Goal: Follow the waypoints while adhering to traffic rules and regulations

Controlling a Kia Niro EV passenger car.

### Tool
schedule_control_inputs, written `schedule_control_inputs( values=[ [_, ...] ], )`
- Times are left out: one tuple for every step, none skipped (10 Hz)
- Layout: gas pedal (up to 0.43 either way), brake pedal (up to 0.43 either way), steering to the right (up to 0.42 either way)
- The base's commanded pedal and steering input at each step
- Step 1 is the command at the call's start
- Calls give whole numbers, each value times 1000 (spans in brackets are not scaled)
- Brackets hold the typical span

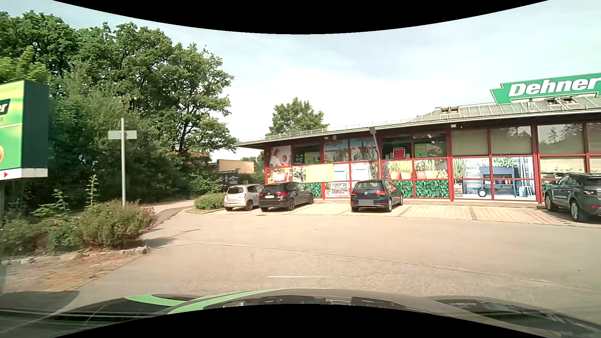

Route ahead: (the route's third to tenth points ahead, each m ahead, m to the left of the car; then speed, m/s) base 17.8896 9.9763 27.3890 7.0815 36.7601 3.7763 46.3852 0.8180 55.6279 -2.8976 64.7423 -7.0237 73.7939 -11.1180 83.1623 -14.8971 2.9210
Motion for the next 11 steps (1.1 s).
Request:
schedule_control_inputs(
  values=[
    [0,195,320],
    [0,207,319],
    [0,220,317],
    [0,220,305],
    [0,207,272],
    [0,189,241],
    [0,177,206],
    [0,159,182],
    [0,140,167],
    [0,91,153],
    [0,0,135]
  ],
)
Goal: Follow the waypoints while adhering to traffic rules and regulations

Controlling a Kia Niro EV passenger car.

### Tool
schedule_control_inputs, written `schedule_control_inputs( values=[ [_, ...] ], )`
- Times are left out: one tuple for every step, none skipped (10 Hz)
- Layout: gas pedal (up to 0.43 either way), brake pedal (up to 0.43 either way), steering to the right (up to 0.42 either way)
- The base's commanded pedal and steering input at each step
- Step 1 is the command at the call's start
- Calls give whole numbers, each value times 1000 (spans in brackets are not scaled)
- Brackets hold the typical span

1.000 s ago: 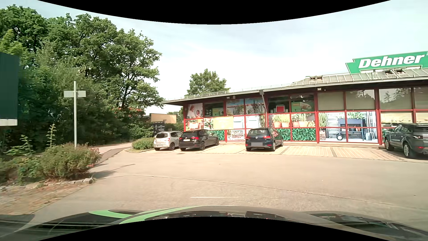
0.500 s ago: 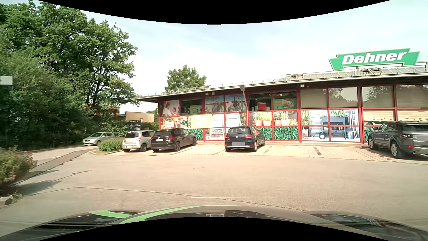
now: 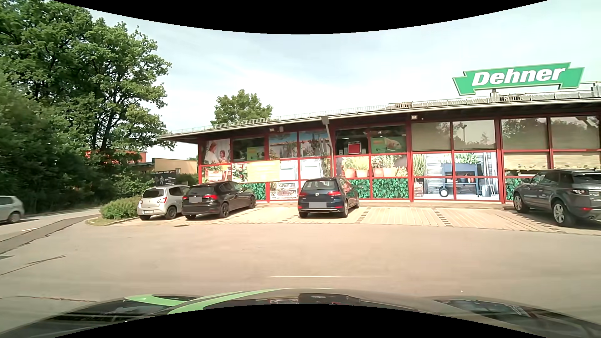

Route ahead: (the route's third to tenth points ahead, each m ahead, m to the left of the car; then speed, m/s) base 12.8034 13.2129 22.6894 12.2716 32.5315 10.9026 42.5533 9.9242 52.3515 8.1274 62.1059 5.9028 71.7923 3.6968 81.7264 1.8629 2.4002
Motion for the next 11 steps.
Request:
schedule_control_inputs(
  values=[
    [0,0,112],
    [118,0,72],
    [169,0,17],
    [189,0,-45],
    [197,0,-110],
    [220,0,-183],
    [260,0,-229],
    [260,0,-282],
    [260,0,-327],
    [260,0,-364],
    [248,0,-401]
  ],
)
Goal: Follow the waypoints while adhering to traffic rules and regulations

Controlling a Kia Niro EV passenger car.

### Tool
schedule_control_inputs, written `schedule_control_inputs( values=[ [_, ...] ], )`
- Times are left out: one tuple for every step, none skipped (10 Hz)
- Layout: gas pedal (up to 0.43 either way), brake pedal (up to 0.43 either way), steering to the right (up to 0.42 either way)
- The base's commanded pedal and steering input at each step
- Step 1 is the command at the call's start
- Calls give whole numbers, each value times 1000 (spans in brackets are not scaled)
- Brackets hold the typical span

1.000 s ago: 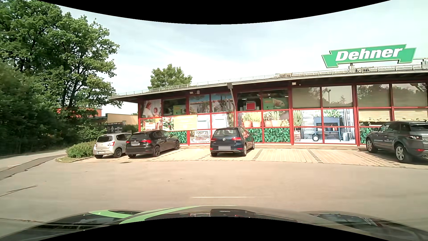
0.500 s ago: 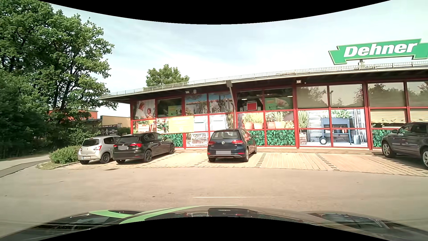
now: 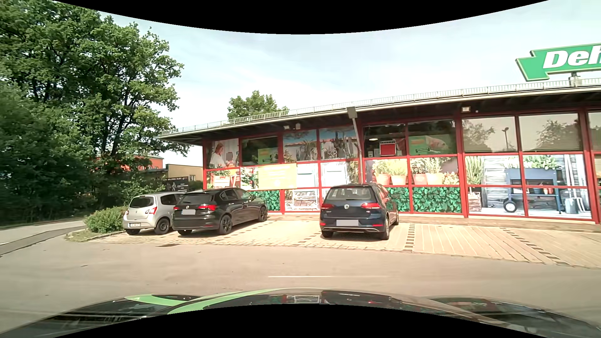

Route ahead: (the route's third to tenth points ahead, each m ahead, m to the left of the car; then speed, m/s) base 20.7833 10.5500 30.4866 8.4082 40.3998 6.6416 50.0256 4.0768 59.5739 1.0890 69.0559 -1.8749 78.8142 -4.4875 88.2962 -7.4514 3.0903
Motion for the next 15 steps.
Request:
schedule_control_inputs(
  values=[
    [248,0,-445],
    [220,0,-492],
    [220,0,-529],
    [197,0,-569],
    [197,0,-601],
    [157,0,-628],
    [138,0,-639],
    [130,0,-637],
    [118,0,-631],
    [98,0,-624],
    [79,0,-614],
    [67,0,-598],
    [39,0,-576],
    [0,0,-549],
    [0,0,-524]
  ],
)
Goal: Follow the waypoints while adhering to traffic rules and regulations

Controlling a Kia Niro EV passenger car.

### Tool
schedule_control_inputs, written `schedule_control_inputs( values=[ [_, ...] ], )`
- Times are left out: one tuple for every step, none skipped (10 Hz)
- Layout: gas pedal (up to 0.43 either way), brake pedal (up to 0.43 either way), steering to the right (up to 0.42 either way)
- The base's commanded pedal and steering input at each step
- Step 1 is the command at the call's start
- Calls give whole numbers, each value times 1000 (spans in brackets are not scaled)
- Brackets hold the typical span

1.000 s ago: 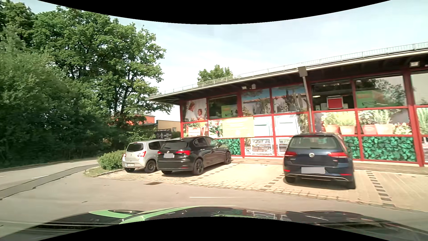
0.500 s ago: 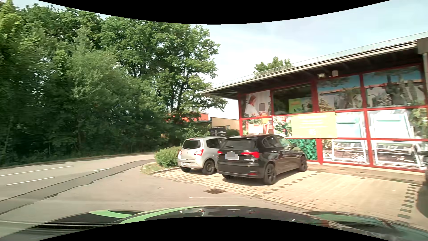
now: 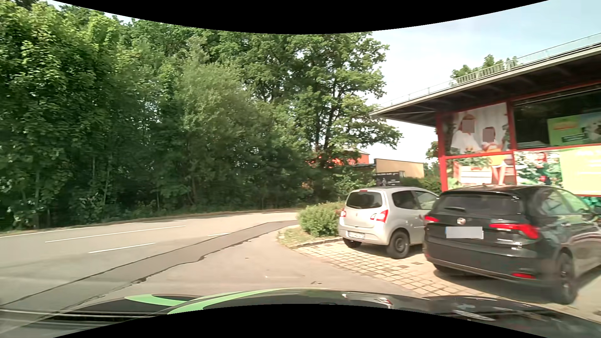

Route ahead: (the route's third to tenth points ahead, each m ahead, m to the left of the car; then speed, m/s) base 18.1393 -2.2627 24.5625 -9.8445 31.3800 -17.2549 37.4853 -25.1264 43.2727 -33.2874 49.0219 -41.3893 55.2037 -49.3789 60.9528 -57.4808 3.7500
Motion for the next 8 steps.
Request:
schedule_control_inputs(
  values=[
    [0,0,-499],
    [0,37,-469],
    [0,110,-437],
    [0,152,-409],
    [0,171,-368],
    [0,183,-325],
    [0,183,-285],
    [0,189,-242]
  ],
)
